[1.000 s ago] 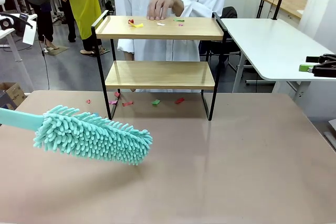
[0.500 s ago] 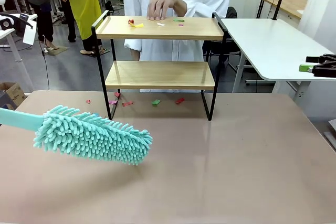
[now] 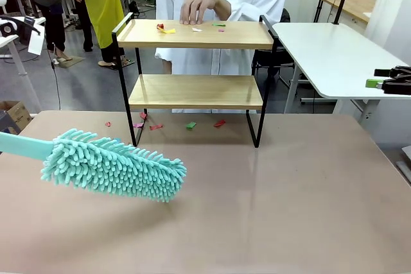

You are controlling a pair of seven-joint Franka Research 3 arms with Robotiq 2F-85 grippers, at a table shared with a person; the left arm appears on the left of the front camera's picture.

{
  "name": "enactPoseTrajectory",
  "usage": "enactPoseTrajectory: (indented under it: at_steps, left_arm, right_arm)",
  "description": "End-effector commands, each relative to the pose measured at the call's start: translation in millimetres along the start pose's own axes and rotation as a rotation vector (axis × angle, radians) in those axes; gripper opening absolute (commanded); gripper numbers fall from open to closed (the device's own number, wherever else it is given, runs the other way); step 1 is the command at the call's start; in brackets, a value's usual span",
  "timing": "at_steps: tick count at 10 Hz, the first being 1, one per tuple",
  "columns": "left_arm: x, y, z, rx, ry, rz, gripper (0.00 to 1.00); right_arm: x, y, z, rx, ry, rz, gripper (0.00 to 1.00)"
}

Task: Clean the shelf.
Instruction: Clean the specific section of the Shelf indicated by the human with the Duster.

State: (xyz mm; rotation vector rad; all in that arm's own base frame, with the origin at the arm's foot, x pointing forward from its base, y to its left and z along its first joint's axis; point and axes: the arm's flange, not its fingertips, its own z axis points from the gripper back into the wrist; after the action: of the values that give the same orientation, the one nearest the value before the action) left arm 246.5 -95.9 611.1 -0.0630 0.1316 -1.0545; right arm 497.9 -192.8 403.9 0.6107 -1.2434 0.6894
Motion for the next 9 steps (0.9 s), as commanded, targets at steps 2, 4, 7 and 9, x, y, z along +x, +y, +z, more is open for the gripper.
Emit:
enactPoseTrajectory:
  at_steps: [2,4,7,9]
  left_arm:
    - [1.6,-6.6,15.7,-0.033,-0.083,-0.065,0.13]
    - [13.5,-27.6,50.4,-0.107,-0.097,-0.124,0.13]
    - [65.5,-84.1,104.8,-0.119,-0.243,-0.112,0.13]
    - [106.5,-124.5,133.1,-0.101,-0.343,-0.028,0.13]
  right_arm:
    - [2.9,0.6,1.1,-0.002,0.004,0.005,1.0]
    - [2.9,0.6,1.1,-0.002,0.004,0.005,1.0]
    - [2.9,0.6,1.1,-0.002,0.004,0.005,1.0]
    - [2.9,0.6,1.1,-0.002,0.004,0.005,1.0]
